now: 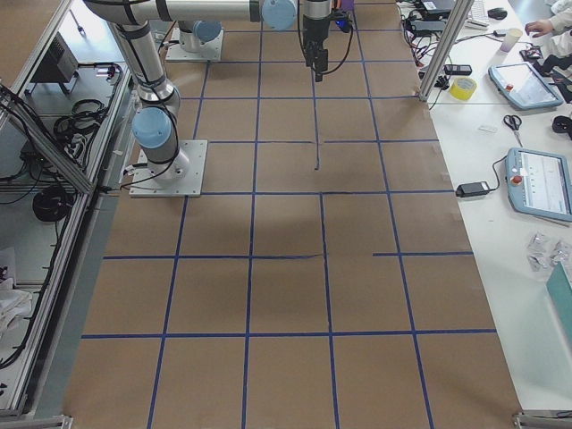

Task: Arrange blocks in a line

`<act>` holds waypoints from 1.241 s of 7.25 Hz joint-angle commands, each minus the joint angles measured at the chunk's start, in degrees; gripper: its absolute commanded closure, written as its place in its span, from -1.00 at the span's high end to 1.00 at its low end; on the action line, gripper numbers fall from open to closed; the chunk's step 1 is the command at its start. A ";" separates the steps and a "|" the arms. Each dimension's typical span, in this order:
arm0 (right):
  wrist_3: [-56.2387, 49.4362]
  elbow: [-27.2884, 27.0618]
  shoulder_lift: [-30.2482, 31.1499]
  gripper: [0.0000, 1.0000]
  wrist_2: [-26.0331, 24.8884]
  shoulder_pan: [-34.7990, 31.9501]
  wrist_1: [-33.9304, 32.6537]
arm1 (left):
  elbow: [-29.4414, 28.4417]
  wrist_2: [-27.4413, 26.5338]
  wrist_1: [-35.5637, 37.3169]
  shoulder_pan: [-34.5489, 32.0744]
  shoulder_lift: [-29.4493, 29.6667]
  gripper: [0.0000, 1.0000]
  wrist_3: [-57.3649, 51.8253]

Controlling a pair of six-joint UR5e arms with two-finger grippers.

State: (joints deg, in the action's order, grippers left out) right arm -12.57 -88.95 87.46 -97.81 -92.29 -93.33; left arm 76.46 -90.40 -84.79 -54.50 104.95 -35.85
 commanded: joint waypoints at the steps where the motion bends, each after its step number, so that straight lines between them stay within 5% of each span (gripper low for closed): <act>1: 0.00 0.00 -0.01 1.00 -0.02 0.00 -0.10 | 1.58 1.79 -6.43 -1.21 -7.81 1.00 2.00; 3: 0.00 0.00 -0.01 1.00 -0.02 0.00 -0.10 | 1.85 1.81 -8.72 -11.17 -9.68 1.00 9.78; 6: 0.00 0.00 -0.10 1.00 0.07 0.00 -0.80 | 1.85 1.81 -8.56 -26.40 -9.69 1.00 35.14; 9: 0.00 0.00 -0.10 1.00 0.07 0.00 -0.98 | 2.46 1.63 -2.43 -35.14 -8.28 1.00 41.13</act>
State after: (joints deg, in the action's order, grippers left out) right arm -12.57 -88.95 87.29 -97.74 -92.28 -94.32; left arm 78.63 -88.81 -90.29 -87.57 96.24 3.77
